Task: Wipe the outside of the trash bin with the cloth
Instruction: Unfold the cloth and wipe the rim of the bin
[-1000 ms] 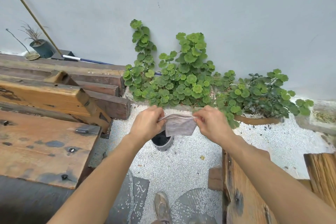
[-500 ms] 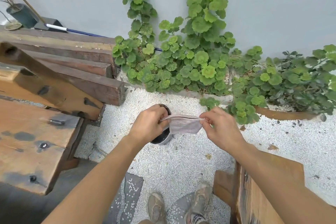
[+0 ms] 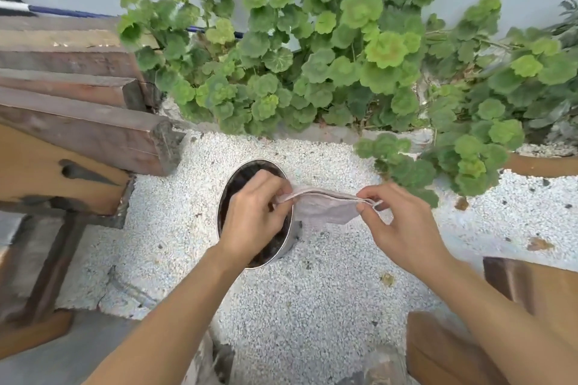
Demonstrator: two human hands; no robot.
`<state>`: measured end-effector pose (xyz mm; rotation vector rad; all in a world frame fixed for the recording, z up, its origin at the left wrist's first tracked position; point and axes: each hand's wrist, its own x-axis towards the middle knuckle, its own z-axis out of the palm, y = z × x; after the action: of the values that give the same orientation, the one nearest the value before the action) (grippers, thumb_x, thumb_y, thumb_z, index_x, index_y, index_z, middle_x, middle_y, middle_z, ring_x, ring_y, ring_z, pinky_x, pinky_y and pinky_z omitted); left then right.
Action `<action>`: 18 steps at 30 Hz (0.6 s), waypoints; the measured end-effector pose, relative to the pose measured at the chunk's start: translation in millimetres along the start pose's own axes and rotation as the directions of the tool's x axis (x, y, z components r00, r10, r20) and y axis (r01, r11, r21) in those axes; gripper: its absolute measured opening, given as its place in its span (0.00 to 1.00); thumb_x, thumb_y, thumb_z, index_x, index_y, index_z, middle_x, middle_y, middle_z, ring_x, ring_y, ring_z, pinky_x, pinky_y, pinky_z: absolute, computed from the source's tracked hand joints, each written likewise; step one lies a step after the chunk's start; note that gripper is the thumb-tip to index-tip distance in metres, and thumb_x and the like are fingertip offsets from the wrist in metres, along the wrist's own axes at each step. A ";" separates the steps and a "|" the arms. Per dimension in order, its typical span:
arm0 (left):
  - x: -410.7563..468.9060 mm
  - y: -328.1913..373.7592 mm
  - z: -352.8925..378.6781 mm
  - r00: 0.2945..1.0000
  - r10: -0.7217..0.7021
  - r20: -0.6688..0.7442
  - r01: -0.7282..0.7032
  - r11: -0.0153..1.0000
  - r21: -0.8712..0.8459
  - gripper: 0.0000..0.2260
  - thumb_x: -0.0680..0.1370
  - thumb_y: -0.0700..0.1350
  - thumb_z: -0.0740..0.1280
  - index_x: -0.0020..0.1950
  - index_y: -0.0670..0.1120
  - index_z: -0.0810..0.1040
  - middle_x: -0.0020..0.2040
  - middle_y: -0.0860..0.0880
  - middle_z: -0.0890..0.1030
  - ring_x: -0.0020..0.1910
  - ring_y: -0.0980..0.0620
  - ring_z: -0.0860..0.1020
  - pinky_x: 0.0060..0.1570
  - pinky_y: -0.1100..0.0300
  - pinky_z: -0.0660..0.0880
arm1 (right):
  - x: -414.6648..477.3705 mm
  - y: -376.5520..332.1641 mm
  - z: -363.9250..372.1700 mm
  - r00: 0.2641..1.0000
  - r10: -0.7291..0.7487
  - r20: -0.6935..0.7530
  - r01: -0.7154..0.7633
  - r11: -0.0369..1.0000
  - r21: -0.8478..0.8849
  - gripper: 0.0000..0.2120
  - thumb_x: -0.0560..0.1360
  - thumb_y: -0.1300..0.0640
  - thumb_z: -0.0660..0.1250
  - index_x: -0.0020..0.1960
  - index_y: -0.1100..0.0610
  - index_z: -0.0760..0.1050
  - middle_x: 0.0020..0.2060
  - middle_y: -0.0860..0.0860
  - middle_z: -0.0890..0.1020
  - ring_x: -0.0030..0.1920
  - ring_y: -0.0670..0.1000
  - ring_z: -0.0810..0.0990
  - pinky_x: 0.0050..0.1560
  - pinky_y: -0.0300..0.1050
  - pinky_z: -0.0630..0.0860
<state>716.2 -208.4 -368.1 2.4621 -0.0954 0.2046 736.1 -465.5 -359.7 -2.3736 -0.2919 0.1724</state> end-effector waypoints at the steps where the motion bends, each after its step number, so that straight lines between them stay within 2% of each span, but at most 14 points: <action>1: 2.2 -12.6 10.0 1.000 -0.003 -0.013 0.002 1.000 -0.027 0.07 0.73 0.43 0.77 0.43 0.47 0.79 0.42 0.56 0.76 0.35 0.57 0.73 0.35 0.59 0.73 | 4.4 6.5 12.8 1.000 0.005 -0.018 -0.005 1.000 0.021 0.06 0.77 0.57 0.71 0.54 0.51 0.81 0.47 0.43 0.81 0.44 0.46 0.81 0.48 0.32 0.72; 3: 9.3 -36.2 27.8 1.000 -0.024 -0.012 0.023 0.996 -0.088 0.07 0.73 0.44 0.77 0.42 0.48 0.78 0.40 0.55 0.76 0.37 0.55 0.76 0.36 0.58 0.74 | 16.6 18.9 34.8 0.998 0.012 -0.057 -0.008 0.998 0.062 0.08 0.77 0.57 0.71 0.56 0.49 0.81 0.47 0.41 0.81 0.45 0.42 0.81 0.49 0.28 0.72; 5: 19.7 -57.7 42.8 0.999 -0.030 0.013 0.032 0.993 -0.110 0.08 0.73 0.45 0.77 0.42 0.50 0.78 0.40 0.55 0.78 0.38 0.54 0.77 0.37 0.59 0.75 | 32.0 30.3 52.0 0.997 0.018 -0.078 -0.010 0.995 0.101 0.10 0.78 0.55 0.69 0.59 0.47 0.80 0.48 0.39 0.80 0.47 0.38 0.80 0.50 0.29 0.72; 7: 33.5 -75.7 54.7 0.999 -0.004 0.035 0.007 0.996 -0.090 0.08 0.73 0.47 0.77 0.42 0.52 0.77 0.40 0.56 0.77 0.38 0.56 0.77 0.37 0.63 0.73 | 48.6 40.9 65.9 0.996 0.021 -0.086 -0.007 0.987 0.163 0.09 0.79 0.55 0.68 0.57 0.45 0.80 0.49 0.38 0.80 0.48 0.39 0.79 0.51 0.33 0.74; 10: 56.1 -95.0 67.6 0.998 0.024 0.053 -0.020 0.996 -0.081 0.09 0.74 0.51 0.76 0.42 0.53 0.77 0.40 0.57 0.78 0.38 0.57 0.77 0.37 0.67 0.72 | 71.2 51.1 83.2 0.996 0.020 -0.093 0.007 0.958 0.287 0.03 0.79 0.53 0.67 0.48 0.48 0.80 0.45 0.42 0.81 0.47 0.42 0.80 0.51 0.41 0.76; 13: 72.7 -107.9 81.7 0.994 0.074 0.085 -0.069 0.996 -0.059 0.09 0.74 0.50 0.76 0.42 0.52 0.77 0.40 0.56 0.79 0.38 0.58 0.77 0.36 0.69 0.71 | 86.6 62.7 100.1 0.992 0.008 -0.127 0.038 0.934 0.356 0.05 0.79 0.49 0.67 0.46 0.49 0.77 0.41 0.44 0.83 0.43 0.44 0.82 0.49 0.47 0.79; 16: 80.7 -116.8 95.9 0.979 0.180 0.093 -0.174 0.983 -0.067 0.07 0.74 0.43 0.75 0.42 0.49 0.77 0.39 0.55 0.79 0.38 0.57 0.77 0.38 0.64 0.74 | 98.4 82.6 127.5 0.994 -0.026 -0.104 0.055 0.954 0.294 0.07 0.77 0.46 0.69 0.51 0.49 0.79 0.42 0.45 0.83 0.44 0.43 0.82 0.50 0.51 0.81; 18: 85.1 -117.4 101.0 0.952 0.285 0.110 -0.281 0.958 -0.049 0.06 0.74 0.40 0.74 0.42 0.48 0.78 0.39 0.54 0.78 0.38 0.56 0.77 0.40 0.59 0.75 | 104.0 93.6 147.3 0.998 -0.048 -0.033 0.056 0.960 0.274 0.17 0.73 0.42 0.71 0.59 0.48 0.79 0.48 0.44 0.83 0.49 0.42 0.81 0.53 0.50 0.81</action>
<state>826.6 -181.1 -503.4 2.4188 -0.5006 0.1809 821.2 -408.7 -535.2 -2.0886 -0.2974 0.1474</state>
